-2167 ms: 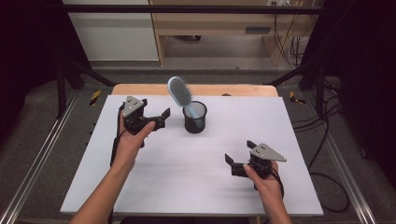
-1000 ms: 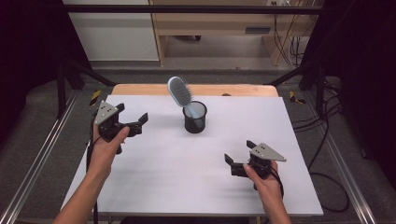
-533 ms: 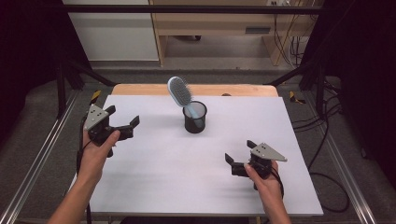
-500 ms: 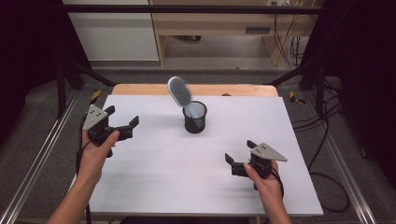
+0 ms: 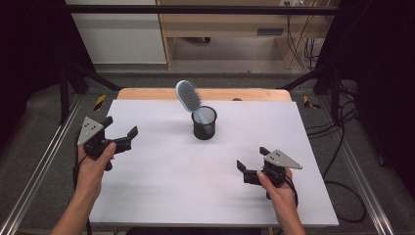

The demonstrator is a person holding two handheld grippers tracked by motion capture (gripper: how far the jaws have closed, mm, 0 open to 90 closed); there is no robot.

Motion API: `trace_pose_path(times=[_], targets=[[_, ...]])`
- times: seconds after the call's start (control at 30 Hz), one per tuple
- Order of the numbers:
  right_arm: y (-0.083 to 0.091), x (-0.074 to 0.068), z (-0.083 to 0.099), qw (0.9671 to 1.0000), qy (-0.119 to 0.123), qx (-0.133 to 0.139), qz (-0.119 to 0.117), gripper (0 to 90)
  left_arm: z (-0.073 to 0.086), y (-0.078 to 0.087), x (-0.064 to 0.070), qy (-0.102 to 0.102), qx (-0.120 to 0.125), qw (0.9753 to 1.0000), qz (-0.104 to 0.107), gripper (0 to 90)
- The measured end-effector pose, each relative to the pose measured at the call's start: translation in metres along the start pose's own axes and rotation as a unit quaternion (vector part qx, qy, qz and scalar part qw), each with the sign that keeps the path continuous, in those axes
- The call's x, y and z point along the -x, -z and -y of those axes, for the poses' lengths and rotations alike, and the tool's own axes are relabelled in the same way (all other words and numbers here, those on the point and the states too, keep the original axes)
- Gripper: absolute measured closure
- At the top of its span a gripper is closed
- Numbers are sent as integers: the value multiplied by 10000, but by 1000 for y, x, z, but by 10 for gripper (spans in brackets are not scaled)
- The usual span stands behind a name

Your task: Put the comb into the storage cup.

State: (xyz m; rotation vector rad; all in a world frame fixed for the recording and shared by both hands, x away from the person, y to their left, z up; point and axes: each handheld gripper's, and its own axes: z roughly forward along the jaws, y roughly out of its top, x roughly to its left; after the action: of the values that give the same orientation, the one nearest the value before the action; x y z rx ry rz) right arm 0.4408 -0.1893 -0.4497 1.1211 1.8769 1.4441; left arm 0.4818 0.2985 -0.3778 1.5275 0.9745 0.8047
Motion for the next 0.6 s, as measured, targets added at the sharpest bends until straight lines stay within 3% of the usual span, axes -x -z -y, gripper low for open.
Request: trace_pose_path(times=[0.27,0.6], targets=[[3,1,-1,10000,22,26,8,22,16,8,-2,-37,-16,9999,-112,18],[8,11,-6,9997,178,-143,119,27,38,16,-3,1,-53,10000,56,18]])
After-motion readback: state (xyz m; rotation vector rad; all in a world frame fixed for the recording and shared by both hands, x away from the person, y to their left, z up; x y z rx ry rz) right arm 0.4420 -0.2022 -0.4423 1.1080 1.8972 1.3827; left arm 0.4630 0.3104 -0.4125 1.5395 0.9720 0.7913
